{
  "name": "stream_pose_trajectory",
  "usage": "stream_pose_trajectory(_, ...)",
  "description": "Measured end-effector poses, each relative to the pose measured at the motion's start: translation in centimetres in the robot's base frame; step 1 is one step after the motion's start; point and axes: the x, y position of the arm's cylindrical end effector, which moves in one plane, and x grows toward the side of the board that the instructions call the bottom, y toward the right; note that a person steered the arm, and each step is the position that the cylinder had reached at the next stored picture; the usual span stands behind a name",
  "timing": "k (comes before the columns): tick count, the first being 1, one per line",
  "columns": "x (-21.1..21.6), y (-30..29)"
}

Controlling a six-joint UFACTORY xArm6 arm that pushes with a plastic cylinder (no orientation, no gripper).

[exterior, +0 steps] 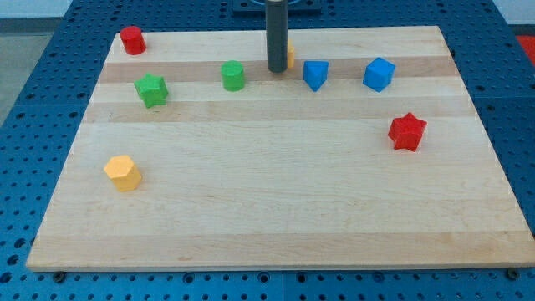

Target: Move the red star towards the top right of the board

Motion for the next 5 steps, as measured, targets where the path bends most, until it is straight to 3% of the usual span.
stream_pose_trajectory(2,-4.0,0.1)
stream_pose_trajectory(5,-1.1,0.1)
